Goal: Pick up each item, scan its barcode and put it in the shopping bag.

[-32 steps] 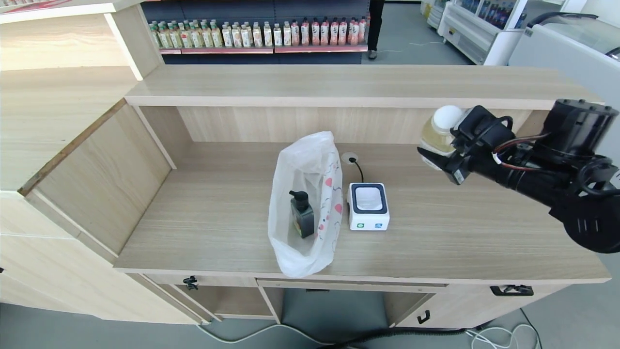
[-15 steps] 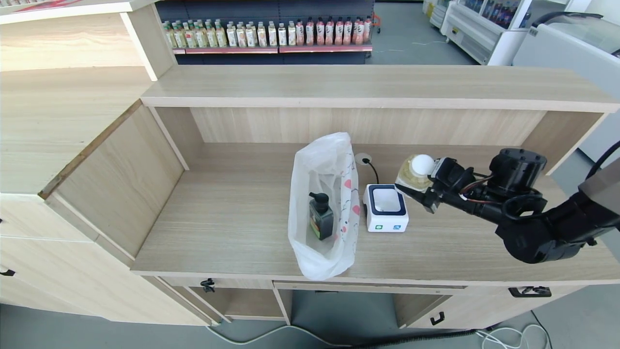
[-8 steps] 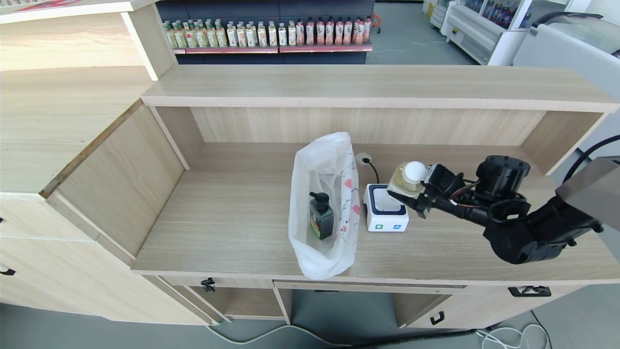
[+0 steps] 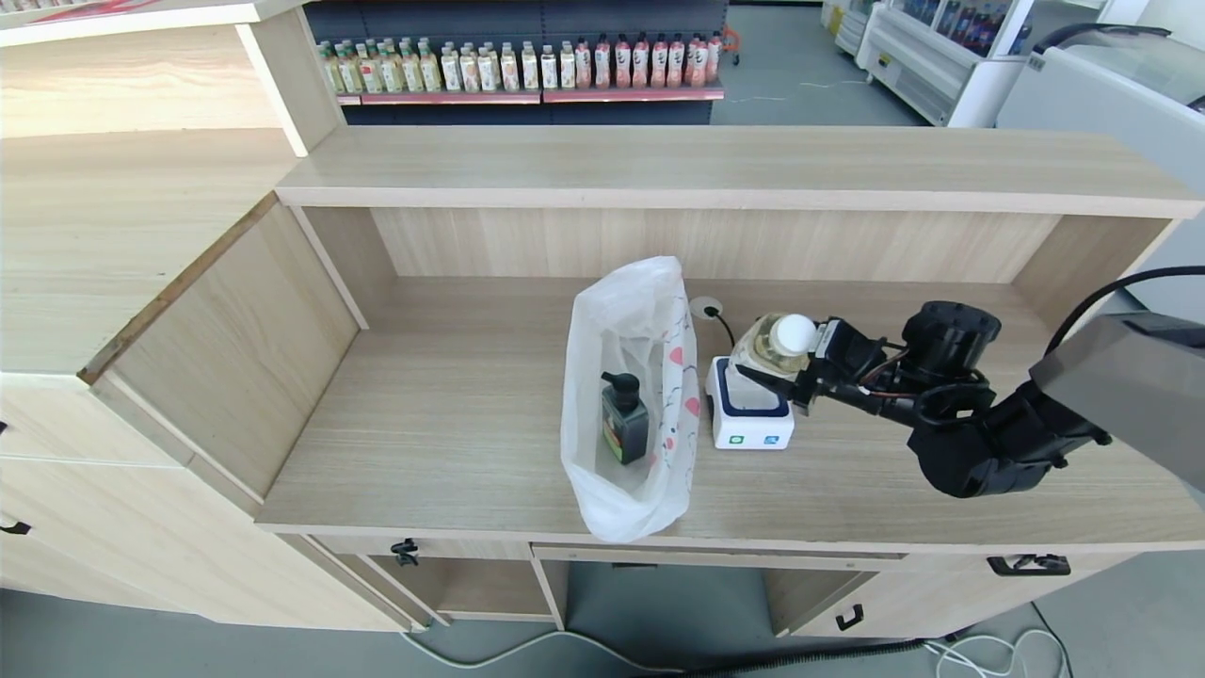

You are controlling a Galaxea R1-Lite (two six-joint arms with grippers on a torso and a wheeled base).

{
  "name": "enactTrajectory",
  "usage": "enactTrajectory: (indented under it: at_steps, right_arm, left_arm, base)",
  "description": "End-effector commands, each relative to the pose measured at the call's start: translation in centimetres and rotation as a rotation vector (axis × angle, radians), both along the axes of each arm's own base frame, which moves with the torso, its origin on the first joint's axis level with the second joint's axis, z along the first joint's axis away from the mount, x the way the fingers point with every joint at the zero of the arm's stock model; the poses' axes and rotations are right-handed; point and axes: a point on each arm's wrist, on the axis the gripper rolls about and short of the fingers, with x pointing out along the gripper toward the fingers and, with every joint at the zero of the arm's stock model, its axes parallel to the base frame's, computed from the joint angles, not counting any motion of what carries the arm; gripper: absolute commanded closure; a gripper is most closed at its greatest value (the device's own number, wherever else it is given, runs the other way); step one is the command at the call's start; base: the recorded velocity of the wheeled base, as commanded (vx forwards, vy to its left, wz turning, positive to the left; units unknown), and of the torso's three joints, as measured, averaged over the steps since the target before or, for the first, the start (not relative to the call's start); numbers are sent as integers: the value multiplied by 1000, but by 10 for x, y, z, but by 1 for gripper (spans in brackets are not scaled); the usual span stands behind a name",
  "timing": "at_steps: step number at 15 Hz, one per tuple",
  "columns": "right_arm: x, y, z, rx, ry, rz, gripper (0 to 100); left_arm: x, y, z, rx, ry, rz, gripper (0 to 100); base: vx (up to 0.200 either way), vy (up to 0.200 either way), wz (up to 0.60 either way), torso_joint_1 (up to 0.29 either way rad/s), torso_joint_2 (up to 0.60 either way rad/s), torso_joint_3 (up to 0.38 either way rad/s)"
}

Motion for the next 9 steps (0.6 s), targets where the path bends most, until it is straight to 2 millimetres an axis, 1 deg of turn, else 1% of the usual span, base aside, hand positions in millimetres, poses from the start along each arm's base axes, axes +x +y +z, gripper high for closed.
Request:
enactTrajectory:
  at_steps: [1,3,9]
  right_arm:
    - [6,2,-10,-4,13,13,100]
    - [6,2,-11,-7,13,16,100]
    - [5,3,-7,-4,-10,18,100]
  left_arm:
    - [0,0,0,0,0,0,0]
    - [0,0,0,0,0,2,0]
    - [0,0,0,1,0,2,0]
  base:
    - [0,0,0,0,0,0]
    - [0,0,0,0,0,0]
    - [0,0,0,0,0,0]
